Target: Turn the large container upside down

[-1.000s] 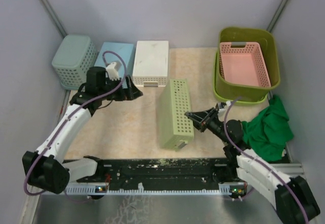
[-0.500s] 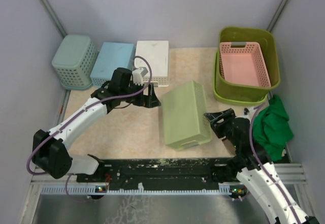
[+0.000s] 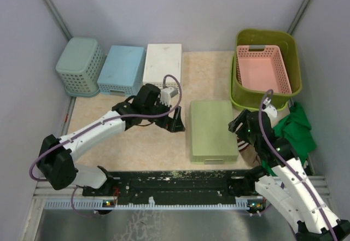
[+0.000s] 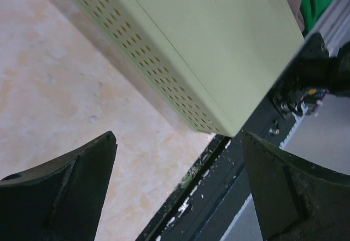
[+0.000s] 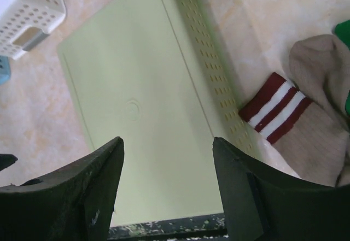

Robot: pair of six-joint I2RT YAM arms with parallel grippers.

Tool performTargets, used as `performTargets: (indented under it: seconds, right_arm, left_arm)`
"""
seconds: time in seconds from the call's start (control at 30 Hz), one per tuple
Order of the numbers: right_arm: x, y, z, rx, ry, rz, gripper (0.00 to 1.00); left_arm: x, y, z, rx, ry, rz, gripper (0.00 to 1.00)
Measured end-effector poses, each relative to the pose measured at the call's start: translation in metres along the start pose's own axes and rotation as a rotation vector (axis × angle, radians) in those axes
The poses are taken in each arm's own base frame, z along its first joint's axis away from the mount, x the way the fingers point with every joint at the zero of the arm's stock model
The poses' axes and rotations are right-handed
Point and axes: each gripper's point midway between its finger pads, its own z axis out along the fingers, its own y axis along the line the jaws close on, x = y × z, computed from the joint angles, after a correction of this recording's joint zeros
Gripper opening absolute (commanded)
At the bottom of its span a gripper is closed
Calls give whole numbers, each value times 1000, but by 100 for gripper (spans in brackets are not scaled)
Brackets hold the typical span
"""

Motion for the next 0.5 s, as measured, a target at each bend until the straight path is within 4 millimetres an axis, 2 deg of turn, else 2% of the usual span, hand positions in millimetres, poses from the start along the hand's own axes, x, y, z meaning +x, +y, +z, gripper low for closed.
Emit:
performTargets:
  seconds: [0.1, 0.2, 0.33, 0.4, 0.5]
  right_arm:
    - [12, -5, 3, 27, 67, -63, 66]
    - [29, -16, 4, 73, 154, -106, 66]
    - [43, -27, 3, 119, 230, -134, 67]
    - [48, -31, 4, 138, 248, -137, 67]
    - [53, -38, 4, 167, 262, -121, 68]
  left_arm:
    - [28, -22, 10, 30, 63, 65, 100]
    - [67, -42, 20, 53, 136, 137, 100]
    - [114, -60, 26, 80, 209, 217, 99]
    - [128, -67, 30, 72, 217, 282, 99]
    - [136, -77, 38, 61, 207, 361, 100]
